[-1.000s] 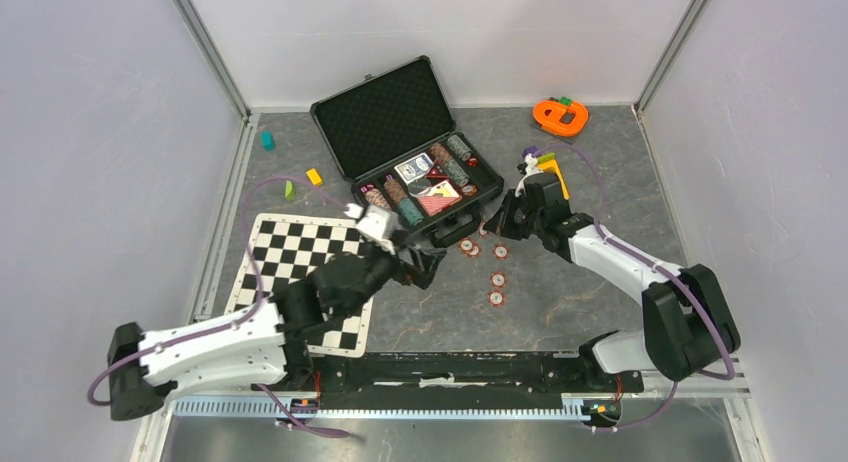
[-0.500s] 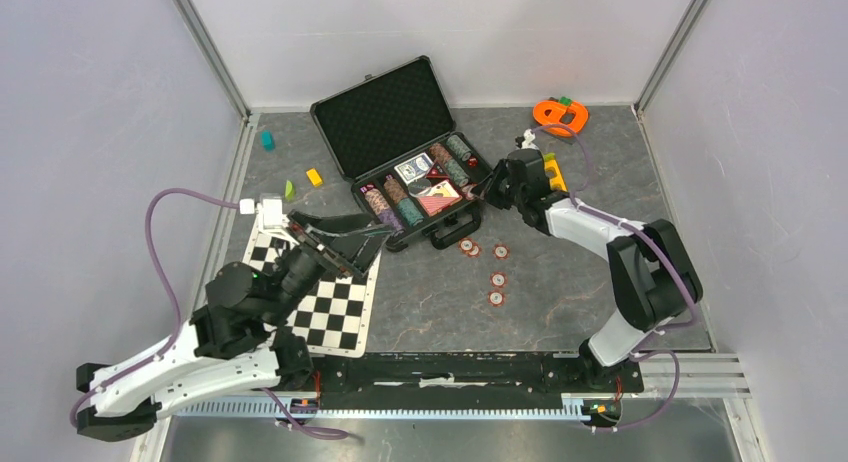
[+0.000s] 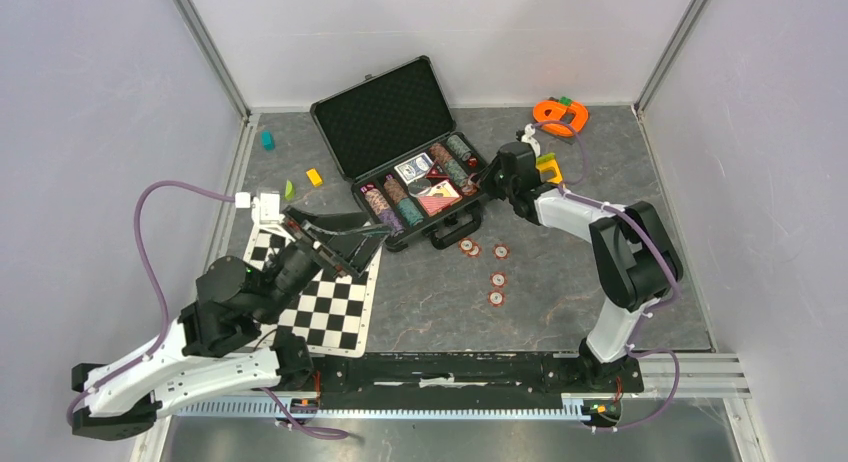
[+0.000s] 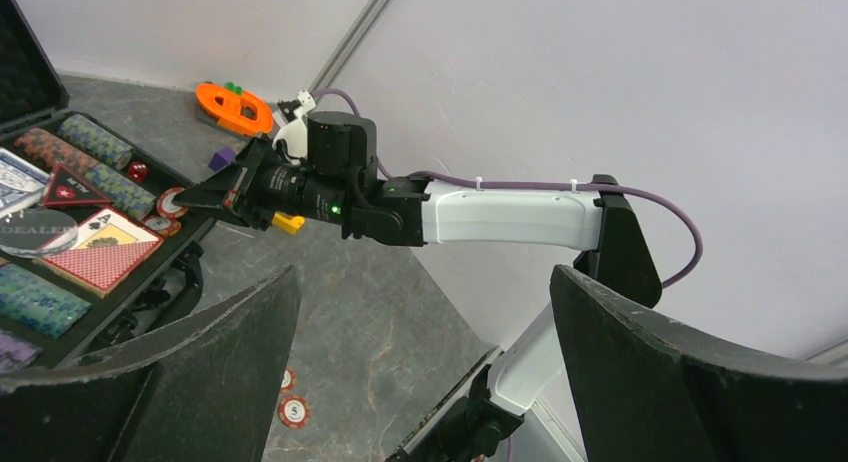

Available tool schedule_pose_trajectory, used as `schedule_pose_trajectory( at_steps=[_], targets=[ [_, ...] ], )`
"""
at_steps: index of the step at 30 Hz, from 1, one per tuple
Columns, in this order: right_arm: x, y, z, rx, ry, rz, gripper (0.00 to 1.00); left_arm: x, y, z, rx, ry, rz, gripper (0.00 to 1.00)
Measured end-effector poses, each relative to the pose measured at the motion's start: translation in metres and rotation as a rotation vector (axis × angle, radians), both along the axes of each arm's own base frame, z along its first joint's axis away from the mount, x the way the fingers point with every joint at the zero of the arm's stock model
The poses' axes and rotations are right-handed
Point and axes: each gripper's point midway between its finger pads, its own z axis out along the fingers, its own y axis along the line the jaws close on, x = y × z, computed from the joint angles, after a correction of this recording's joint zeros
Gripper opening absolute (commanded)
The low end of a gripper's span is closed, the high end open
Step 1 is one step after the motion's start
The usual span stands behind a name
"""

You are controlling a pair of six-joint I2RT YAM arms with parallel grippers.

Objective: Pack up texas hold em set

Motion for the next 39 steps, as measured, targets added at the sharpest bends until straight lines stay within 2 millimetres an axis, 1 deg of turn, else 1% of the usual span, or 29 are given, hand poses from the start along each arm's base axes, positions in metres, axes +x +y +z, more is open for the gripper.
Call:
schedule_pose_trajectory(
  at_steps=[4,7,9,10,12,13,14,15,17,19,21,26,30,31,34,36,39],
  targets=[
    [0.002,0.001,-0.010,0.010,0.021,-0.014,0.00,-0.003,0.010,0.002,0.011,-0.008,0.007,1.00],
    [0.000,0.004,-0.020,0.018,0.043,-0.014,0.00,-0.005,0.010,0.008,0.021,-0.008,-0.002,1.00],
    [0.000,0.005,-0.021,0.022,0.046,-0.018,0.01,-0.004,0.008,0.011,0.027,-0.006,-0.005,1.00],
    [0.000,0.007,-0.020,0.024,0.044,-0.017,0.04,-0.004,0.006,0.011,0.038,-0.003,-0.004,1.00],
    [-0.002,0.010,-0.021,0.024,0.046,-0.011,0.15,-0.002,0.005,0.007,0.062,0.004,-0.001,1.00],
    [-0.003,0.012,-0.022,0.026,0.049,-0.006,0.23,-0.002,0.004,0.002,0.082,0.009,0.000,1.00],
    [-0.004,0.014,-0.022,0.028,0.052,-0.002,0.28,-0.001,0.003,-0.003,0.105,0.014,0.002,1.00],
    [-0.003,0.014,-0.023,0.027,0.054,0.001,0.30,0.000,0.002,-0.008,0.127,0.019,0.004,1.00],
    [-0.003,0.017,-0.022,0.026,0.053,0.013,0.36,0.002,-0.001,-0.018,0.167,0.033,0.009,1.00],
    [-0.003,0.019,-0.021,0.027,0.050,0.020,0.46,0.006,-0.004,-0.029,0.210,0.050,0.022,1.00],
    [-0.002,0.020,-0.019,0.032,0.042,0.024,0.53,0.011,-0.009,-0.043,0.255,0.068,0.033,1.00],
    [-0.006,0.017,-0.004,0.015,0.020,0.035,0.54,0.023,-0.023,-0.087,0.408,0.104,0.059,1.00],
    [-0.018,0.007,0.019,-0.002,-0.020,0.031,0.53,0.031,-0.031,-0.113,0.517,0.112,0.071,1.00],
    [-0.022,0.003,0.026,-0.005,-0.035,0.030,0.53,0.032,-0.032,-0.118,0.542,0.112,0.073,1.00],
    [-0.040,-0.009,0.040,-0.027,-0.070,0.033,0.51,0.036,-0.038,-0.132,0.611,0.110,0.074,1.00],
    [-0.055,-0.018,0.043,-0.055,-0.084,0.047,0.50,0.040,-0.042,-0.143,0.662,0.112,0.072,1.00],
    [-0.076,-0.031,0.042,-0.111,-0.100,0.081,0.51,0.045,-0.051,-0.168,0.766,0.121,0.064,1.00]
  ],
)
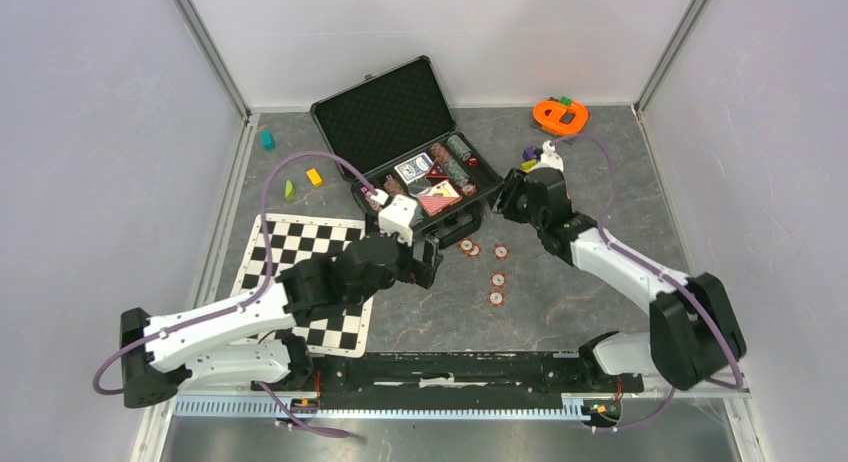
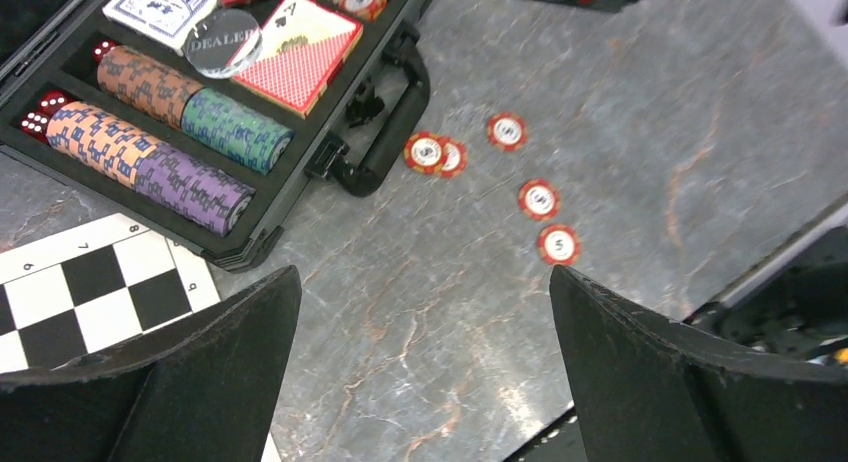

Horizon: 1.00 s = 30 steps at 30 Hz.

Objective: Pack up texas hold em set

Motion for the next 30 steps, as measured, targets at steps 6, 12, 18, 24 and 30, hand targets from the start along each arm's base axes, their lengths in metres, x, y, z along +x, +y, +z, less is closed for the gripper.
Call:
schedule_pose_trajectory(
  at_steps=[6,12,18,24,30],
  targets=[
    [-0.037,-0.025,-0.007,-0.131,-0.025,0.067,0.50,0.012,-0.011,-0.034,0.128,0.020,0.000,0.99],
    [-0.059,-0.046,-0.018,-0.224,-0.023,0.102,0.50,0.057,-0.016,-0.055,0.222,0.079,0.063,0.97],
    [-0.072,-0.056,-0.019,-0.279,-0.045,0.127,0.49,0.108,-0.037,-0.048,0.266,0.084,0.042,0.83],
    [-0.073,-0.061,-0.016,-0.321,-0.036,0.136,0.48,0.148,-0.068,-0.052,0.266,0.120,-0.042,0.74],
    [-0.073,-0.070,-0.006,-0.343,-0.069,0.097,0.47,0.178,-0.093,-0.082,0.314,0.153,-0.126,0.80]
  ],
)
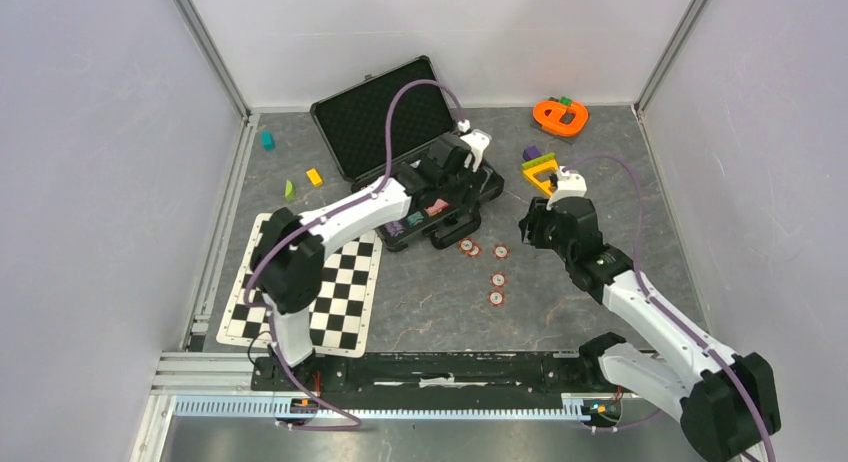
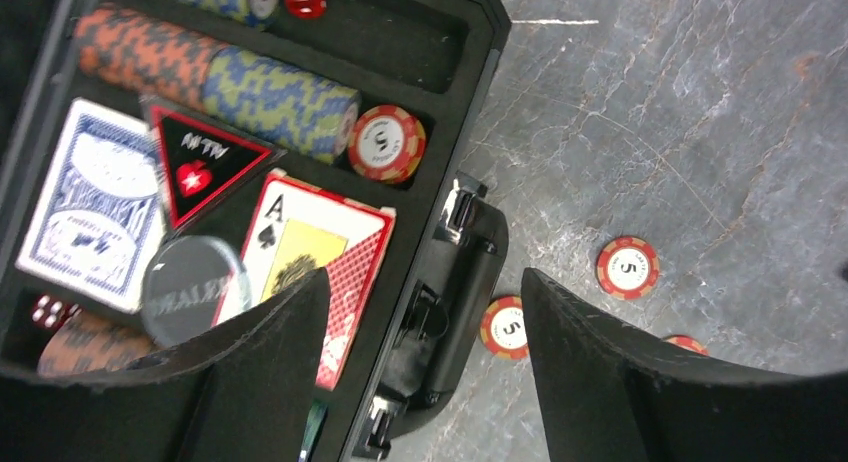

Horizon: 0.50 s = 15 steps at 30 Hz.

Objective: Pack up texas hold em set

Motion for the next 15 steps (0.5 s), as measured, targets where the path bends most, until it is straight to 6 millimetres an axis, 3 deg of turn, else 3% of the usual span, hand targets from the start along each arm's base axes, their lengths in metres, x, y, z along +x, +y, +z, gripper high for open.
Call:
schedule_pose_trajectory(
  at_steps=[8,15],
  targets=[
    [-0.010,-0.019,0.021,0.007,-0.102,-0.059,0.47,0.024,-0.034,-0.037,0.046,0.074,-0.146,0.93],
    [-0.015,-0.031,0.048,0.020,-0.202,-0.098,0.50,0.047,-0.039,-0.056,0.084,0.132,-0.180,0.95]
  ],
)
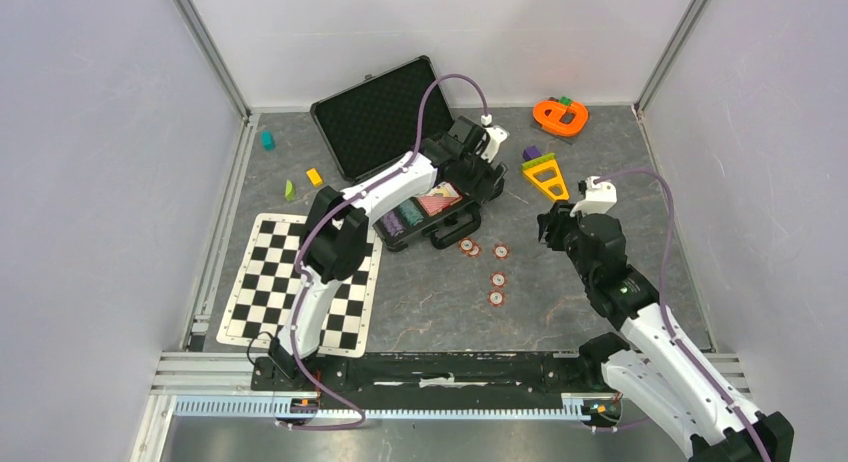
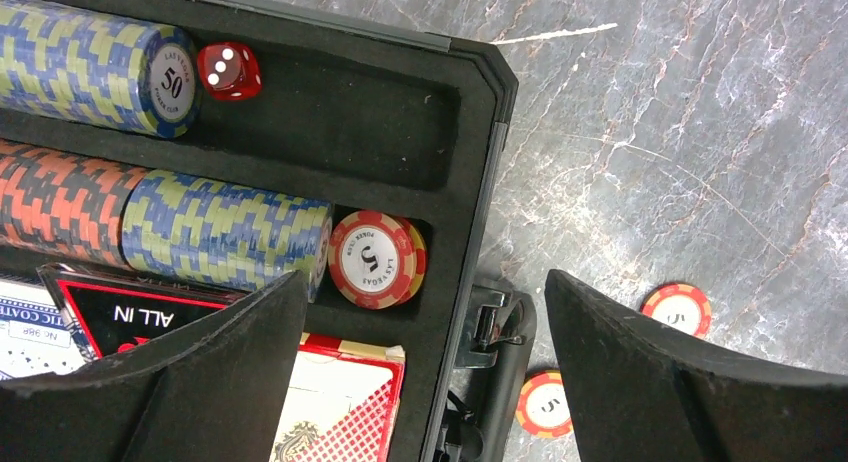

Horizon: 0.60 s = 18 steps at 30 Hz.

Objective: Pack up texas hold em set

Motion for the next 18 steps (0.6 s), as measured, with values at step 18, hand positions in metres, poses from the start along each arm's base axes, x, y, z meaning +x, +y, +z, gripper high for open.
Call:
schedule_pose_trajectory(
  at_steps=[18],
  targets=[
    [0.002,-0.003,-0.007,-0.023,0.019,-0.014,0.50,0.006,0.001,-0.004,0.055,-0.074,0.002,0.94]
  ],
)
